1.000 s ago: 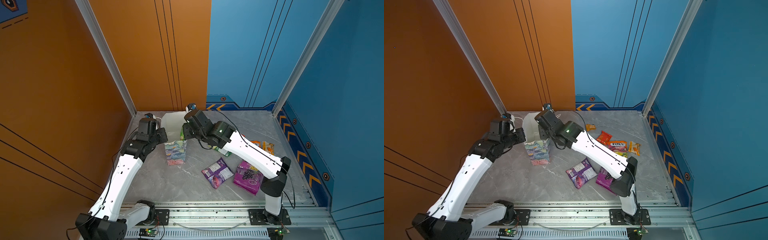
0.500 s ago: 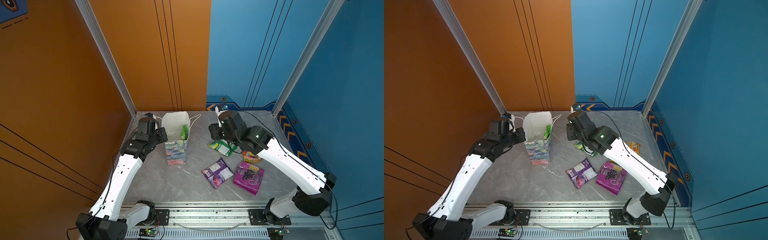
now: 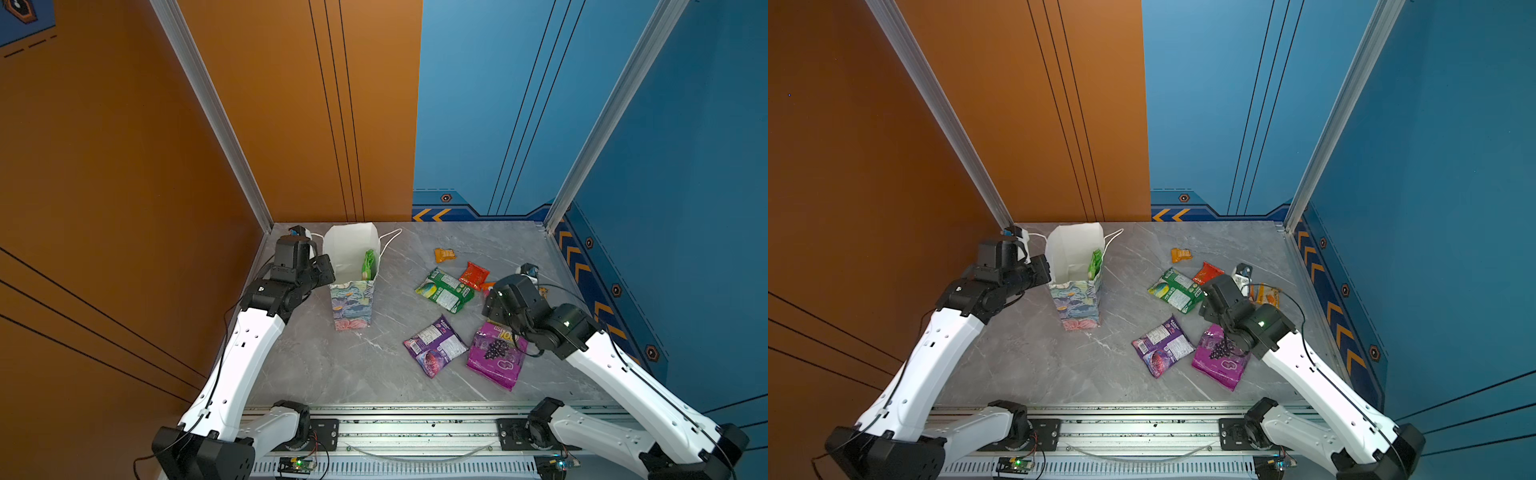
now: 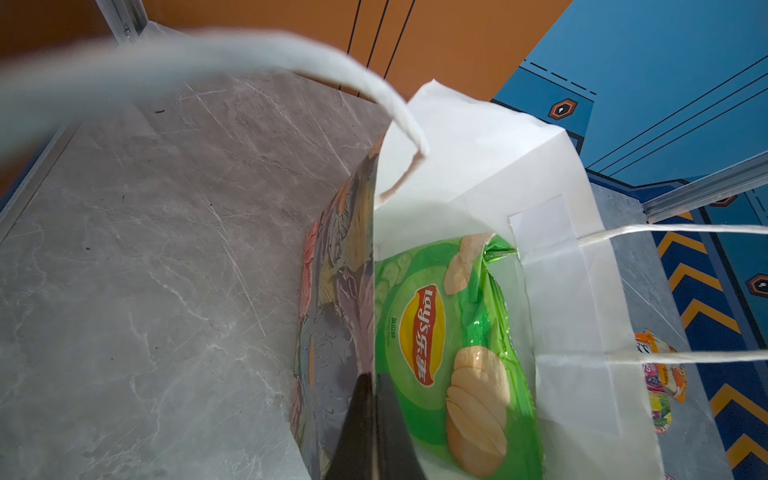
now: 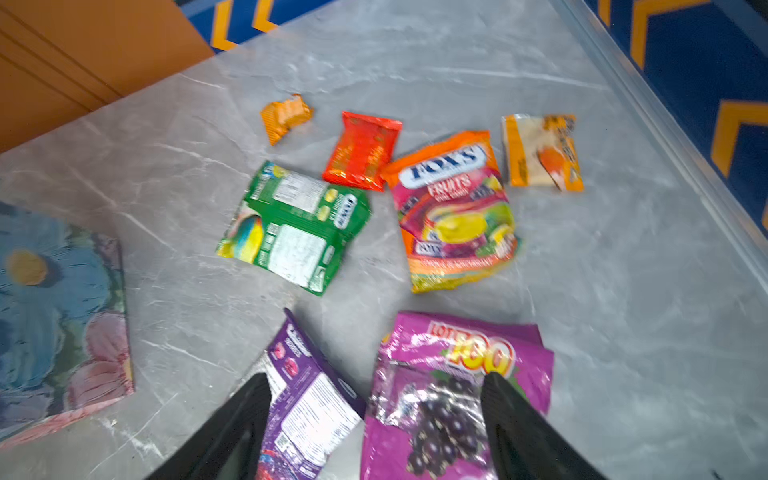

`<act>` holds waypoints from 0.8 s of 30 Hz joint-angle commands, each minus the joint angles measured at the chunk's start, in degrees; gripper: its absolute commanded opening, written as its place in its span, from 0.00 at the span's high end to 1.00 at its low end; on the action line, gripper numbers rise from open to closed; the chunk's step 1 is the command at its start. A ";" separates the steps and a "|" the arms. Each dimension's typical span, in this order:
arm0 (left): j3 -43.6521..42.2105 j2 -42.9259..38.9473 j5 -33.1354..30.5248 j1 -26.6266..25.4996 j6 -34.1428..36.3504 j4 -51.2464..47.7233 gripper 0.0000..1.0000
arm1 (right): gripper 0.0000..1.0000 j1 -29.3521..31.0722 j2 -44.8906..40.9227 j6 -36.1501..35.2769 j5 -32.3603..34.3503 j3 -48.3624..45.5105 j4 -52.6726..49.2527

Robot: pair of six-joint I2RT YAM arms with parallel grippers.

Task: Place the snacks into the paper bag
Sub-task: 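Open the right gripper and move it to the purple LOT100 candy bag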

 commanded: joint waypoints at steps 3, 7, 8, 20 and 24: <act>-0.83 0.18 0.22 0.80 0.58 1.56 1.00 | 0.10 0.91 -2.39 12.60 -3.08 -6.27 -6.56; -0.59 0.29 0.93 1.01 0.64 1.53 1.00 | 0.07 4.15 -3.34 20.22 2.06 -7.66 -15.17; -0.58 0.13 0.88 1.06 0.60 1.56 1.00 | 0.03 6.70 -4.30 22.99 4.07 -8.37 -17.13; -0.54 -0.04 0.62 1.72 0.95 1.53 1.00 | 0.00 9.82 -9.61 32.91 -4.11 -23.67 -4.35; -0.56 -0.04 0.62 2.03 1.00 1.53 1.00 | 0.00 11.24 -8.58 34.71 -7.13 -26.97 3.65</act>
